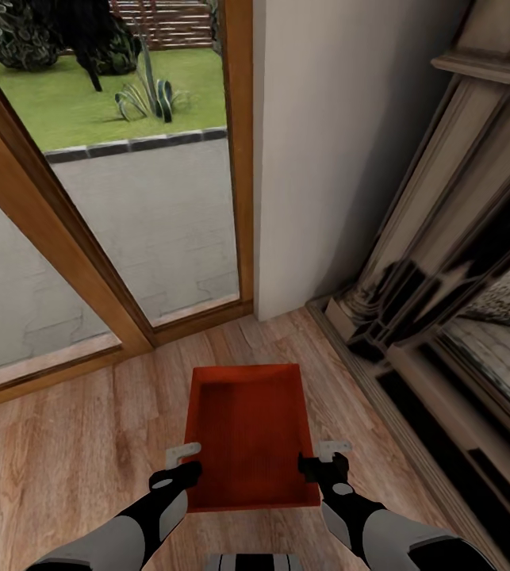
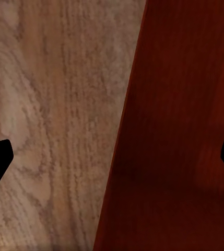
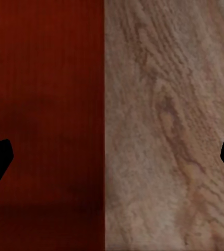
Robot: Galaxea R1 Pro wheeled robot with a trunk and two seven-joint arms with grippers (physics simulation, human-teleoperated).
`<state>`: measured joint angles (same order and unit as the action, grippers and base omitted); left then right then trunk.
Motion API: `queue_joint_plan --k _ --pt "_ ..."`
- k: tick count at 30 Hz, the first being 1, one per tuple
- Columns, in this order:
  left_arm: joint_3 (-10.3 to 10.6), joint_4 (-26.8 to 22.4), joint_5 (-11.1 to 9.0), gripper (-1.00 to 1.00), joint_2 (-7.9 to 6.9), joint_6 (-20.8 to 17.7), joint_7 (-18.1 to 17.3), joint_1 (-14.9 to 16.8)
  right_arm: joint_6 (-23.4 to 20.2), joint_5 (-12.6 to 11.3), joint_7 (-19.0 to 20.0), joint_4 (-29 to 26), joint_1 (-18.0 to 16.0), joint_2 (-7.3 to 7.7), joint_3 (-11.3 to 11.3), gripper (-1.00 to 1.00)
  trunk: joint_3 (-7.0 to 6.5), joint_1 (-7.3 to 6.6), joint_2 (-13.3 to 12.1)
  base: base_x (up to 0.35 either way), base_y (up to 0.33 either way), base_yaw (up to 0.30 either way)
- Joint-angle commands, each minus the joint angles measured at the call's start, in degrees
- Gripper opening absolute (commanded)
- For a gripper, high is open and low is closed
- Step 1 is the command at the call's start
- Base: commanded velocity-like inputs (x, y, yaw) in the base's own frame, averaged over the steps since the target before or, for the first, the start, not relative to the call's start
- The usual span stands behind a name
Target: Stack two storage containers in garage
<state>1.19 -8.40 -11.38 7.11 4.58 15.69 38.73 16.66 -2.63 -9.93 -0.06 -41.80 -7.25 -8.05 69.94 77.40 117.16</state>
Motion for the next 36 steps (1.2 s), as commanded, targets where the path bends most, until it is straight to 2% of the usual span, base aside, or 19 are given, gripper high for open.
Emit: queue_joint_plan --k 1,20,36 --pt "0.16 0.05 -0.49 1.00 0.01 0.25 0.13 0.03 0.14 -0.27 -0.26 0.06 -0.03 -0.03 -0.47 1.00 0.03 -0.01 0.01 0.000 0.000 0.000" --pt "0.16 0.05 -0.49 1.00 0.01 0.26 0.13 0.03 0.13 -0.27 -0.27 0.06 -0.03 0.04 -0.40 1.00 0.03 -0.01 0.01 0.000 0.000 0.000" --pt "0.22 0.05 -0.49 1.00 0.01 0.22 0.13 0.03 0.04 -0.27 -0.44 0.06 -0.03 0.13 0.76 1.00 0.03 -0.01 0.01 0.000 0.000 0.038"
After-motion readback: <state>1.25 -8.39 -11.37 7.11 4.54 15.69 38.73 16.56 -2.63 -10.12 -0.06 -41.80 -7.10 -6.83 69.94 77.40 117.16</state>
